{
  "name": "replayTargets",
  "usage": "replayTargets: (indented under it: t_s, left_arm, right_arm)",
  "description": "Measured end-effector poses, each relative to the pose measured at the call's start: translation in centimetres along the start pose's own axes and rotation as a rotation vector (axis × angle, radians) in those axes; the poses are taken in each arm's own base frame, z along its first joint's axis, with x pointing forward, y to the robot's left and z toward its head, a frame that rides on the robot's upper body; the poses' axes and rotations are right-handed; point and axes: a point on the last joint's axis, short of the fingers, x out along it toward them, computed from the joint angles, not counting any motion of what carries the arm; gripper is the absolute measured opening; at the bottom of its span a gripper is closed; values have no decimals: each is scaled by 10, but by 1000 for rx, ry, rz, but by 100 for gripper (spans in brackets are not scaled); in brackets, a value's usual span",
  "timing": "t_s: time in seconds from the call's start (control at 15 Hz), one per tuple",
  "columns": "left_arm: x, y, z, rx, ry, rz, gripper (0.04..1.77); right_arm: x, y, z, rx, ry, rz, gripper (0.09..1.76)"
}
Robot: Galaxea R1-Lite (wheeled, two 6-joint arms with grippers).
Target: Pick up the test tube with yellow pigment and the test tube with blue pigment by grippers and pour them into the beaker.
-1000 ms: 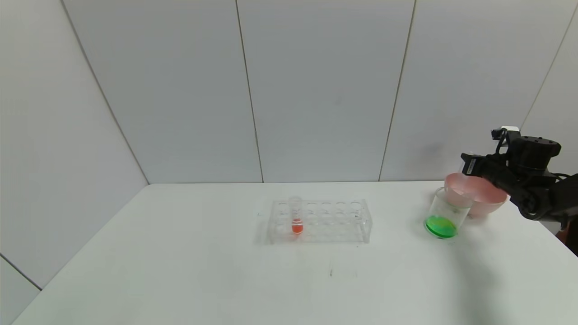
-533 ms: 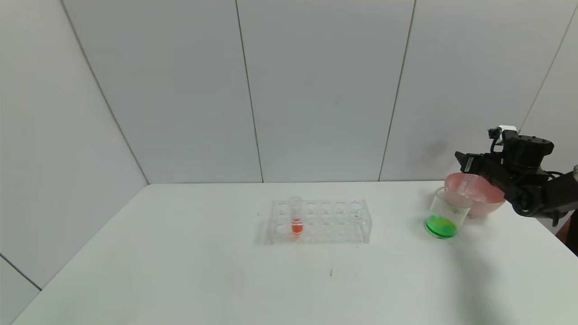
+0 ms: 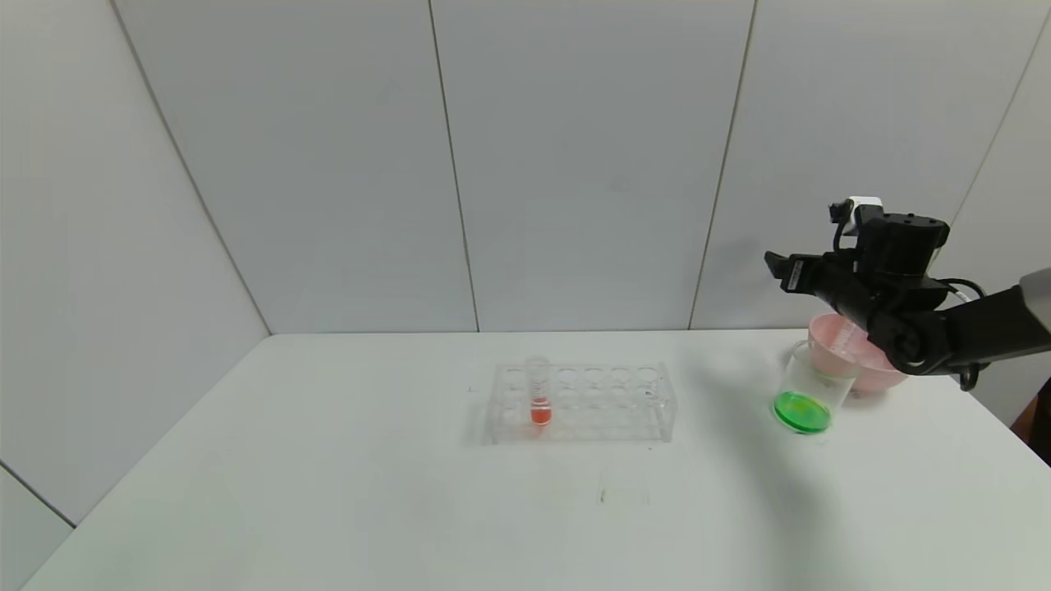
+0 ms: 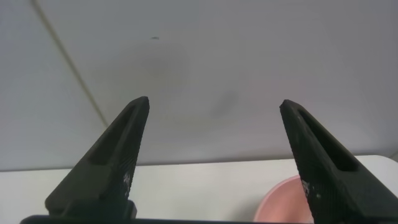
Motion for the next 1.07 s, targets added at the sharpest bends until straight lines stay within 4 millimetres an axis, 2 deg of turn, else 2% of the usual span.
replayTargets:
  t_s: [0.2, 0.4, 0.73, 0.93, 1.07]
  left_arm:
    - [0, 0, 0, 0, 0, 0, 176]
    - [0, 0, 0, 0, 0, 0, 176]
    - [0, 0, 0, 0, 0, 0, 176]
    - [0, 0, 0, 0, 0, 0, 176]
    - [0, 0, 0, 0, 0, 0, 176]
  right_arm:
    - [-40, 20, 16, 3, -7, 62, 158]
    - [-97, 24, 40, 6, -56, 99, 162]
    - [-209, 8, 77, 14, -192, 90, 166]
    - [-276, -7, 93, 13, -312, 52, 168]
    - [-322, -14, 96, -7, -402, 23, 168]
